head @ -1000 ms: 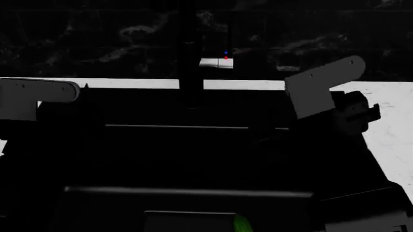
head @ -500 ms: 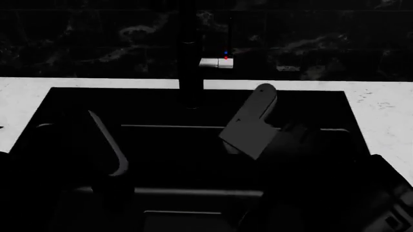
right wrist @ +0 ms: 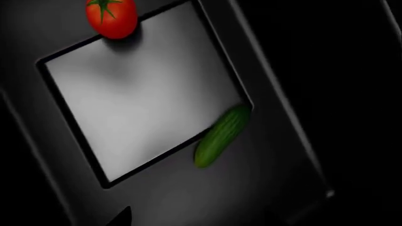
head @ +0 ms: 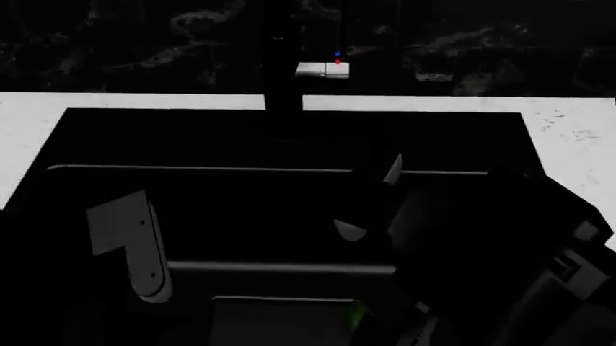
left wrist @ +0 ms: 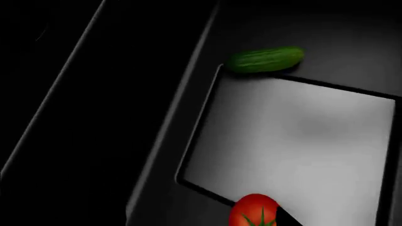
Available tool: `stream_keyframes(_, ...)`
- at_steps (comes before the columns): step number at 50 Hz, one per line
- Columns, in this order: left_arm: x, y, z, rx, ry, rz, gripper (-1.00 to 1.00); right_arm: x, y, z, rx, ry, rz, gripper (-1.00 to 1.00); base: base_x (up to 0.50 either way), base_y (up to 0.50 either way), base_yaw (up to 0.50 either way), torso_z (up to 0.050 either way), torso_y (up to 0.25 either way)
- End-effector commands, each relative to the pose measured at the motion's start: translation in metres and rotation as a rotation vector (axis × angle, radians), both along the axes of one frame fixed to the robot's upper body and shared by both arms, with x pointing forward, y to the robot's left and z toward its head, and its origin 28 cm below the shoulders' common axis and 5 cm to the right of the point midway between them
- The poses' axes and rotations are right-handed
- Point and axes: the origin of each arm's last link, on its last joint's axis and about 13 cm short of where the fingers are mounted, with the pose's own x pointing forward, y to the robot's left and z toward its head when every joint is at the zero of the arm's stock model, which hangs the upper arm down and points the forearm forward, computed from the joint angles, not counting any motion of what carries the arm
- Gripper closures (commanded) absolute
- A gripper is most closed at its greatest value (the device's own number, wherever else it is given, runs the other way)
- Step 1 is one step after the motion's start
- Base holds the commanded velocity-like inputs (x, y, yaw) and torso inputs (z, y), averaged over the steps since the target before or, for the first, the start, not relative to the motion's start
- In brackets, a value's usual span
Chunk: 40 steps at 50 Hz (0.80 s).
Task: Pick the vegetables from the sink and place them on the cutting board.
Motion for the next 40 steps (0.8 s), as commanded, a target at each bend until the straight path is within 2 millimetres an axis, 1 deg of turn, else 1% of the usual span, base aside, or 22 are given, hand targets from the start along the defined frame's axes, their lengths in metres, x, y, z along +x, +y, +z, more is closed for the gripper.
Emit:
stream_keyframes(1, 0.000, 0.002, 0.007, 0.038, -0.014, -0.039, -1.00, 0.002, 0.000, 0.019, 0.049, -0.068, 0.011, -1.00, 0.00, 0.00, 0.00, -0.014, -0.250)
stream_keyframes(4, 0.000, 0.000, 0.011, 0.026, -0.025, -0.044, -1.00, 0.002, 0.002, 0.036, 0.093, -0.133, 0.013, -1.00, 0.00, 0.00, 0.00, -0.014, -0.250)
stream_keyframes(6, 0.000, -0.002, 0.016, 0.003, -0.036, -0.057, -1.00, 0.002, 0.002, 0.043, 0.116, -0.142, -0.001, -1.00, 0.00, 0.00, 0.00, -0.014, -0.250)
stream_keyframes(7, 0.001, -0.004, 0.020, -0.026, -0.036, -0.048, -1.00, 0.003, 0.001, 0.045, 0.123, -0.146, -0.014, -1.00, -0.01, 0.00, 0.00, -0.010, -0.189)
stream_keyframes(9, 0.001, -0.005, 0.020, -0.020, -0.046, -0.062, -1.00, 0.007, -0.001, 0.048, 0.159, -0.150, -0.084, -1.00, 0.00, 0.00, 0.00, 0.000, 0.000)
stream_keyframes(10, 0.002, -0.006, 0.019, -0.019, -0.046, -0.064, -1.00, 0.007, 0.000, 0.050, 0.199, -0.139, -0.093, -1.00, 0.00, 0.00, 0.00, 0.000, 0.000)
stream_keyframes(11, 0.001, -0.006, 0.019, -0.019, -0.028, -0.046, -1.00, 0.007, 0.001, 0.051, 0.196, -0.139, -0.078, -1.00, 0.00, 0.00, 0.00, 0.000, 0.000)
stream_keyframes(13, -0.005, -0.009, 0.025, -0.052, -0.008, -0.082, -1.00, 0.008, 0.002, 0.054, 0.210, -0.112, -0.073, -1.00, 0.00, 0.00, 0.00, 0.000, 0.000)
stream_keyframes(16, -0.012, -0.012, 0.032, -0.047, 0.002, -0.125, -1.00, 0.010, 0.003, 0.054, 0.217, -0.095, -0.070, -1.00, 0.00, 0.00, 0.00, 0.000, 0.000)
stream_keyframes(19, -0.019, -0.012, 0.032, -0.024, 0.069, -0.140, -1.00, 0.010, 0.003, 0.052, 0.212, -0.073, -0.068, -1.00, 0.00, 0.00, 0.00, 0.000, 0.000)
stream_keyframes(20, -0.026, -0.012, 0.030, -0.018, 0.112, -0.164, -1.00, 0.010, 0.003, 0.052, 0.210, -0.070, -0.069, -1.00, 0.00, 0.00, 0.00, 0.000, 0.000)
stream_keyframes(23, -0.036, -0.012, 0.034, -0.030, 0.190, -0.157, -1.00, 0.010, 0.002, 0.052, 0.211, -0.071, -0.070, -1.00, 0.00, 0.00, 0.00, 0.000, 0.000)
stream_keyframes(25, -0.046, -0.012, 0.035, -0.018, 0.204, -0.169, -1.00, 0.011, 0.002, 0.051, 0.208, -0.070, -0.073, -1.00, 0.00, 0.00, 0.00, 0.000, 0.000)
stream_keyframes(27, -0.049, -0.011, 0.035, -0.018, 0.216, -0.165, -1.00, 0.012, 0.003, 0.050, 0.211, -0.072, -0.069, -1.00, 0.00, 0.00, 0.00, 0.000, 0.000)
stream_keyframes(29, -0.050, -0.010, 0.031, -0.014, 0.230, -0.157, -1.00, 0.014, 0.004, 0.049, 0.206, -0.067, -0.060, -1.00, 0.00, 0.00, 0.00, 0.000, 0.000)
stream_keyframes(31, -0.048, -0.009, 0.023, 0.003, 0.254, -0.136, -1.00, 0.016, 0.006, 0.050, 0.212, -0.072, -0.055, -1.00, 0.00, 0.00, 0.00, 0.000, 0.000)
stream_keyframes(34, -0.044, -0.011, 0.018, 0.043, 0.286, -0.100, -1.00, 0.017, 0.007, 0.045, 0.209, -0.057, -0.048, -1.00, 0.00, 0.00, 0.00, 0.000, 0.000)
stream_keyframes(36, -0.042, -0.013, 0.014, 0.052, 0.293, -0.127, -1.00, 0.017, 0.006, 0.042, 0.210, -0.051, -0.049, -1.00, 0.00, 0.00, 0.00, 0.000, 0.000)
stream_keyframes(40, -0.035, -0.017, 0.010, 0.059, 0.291, -0.127, -1.00, 0.018, 0.007, 0.039, 0.211, -0.048, -0.046, -1.00, 0.00, 0.00, 0.00, 0.000, 0.000)
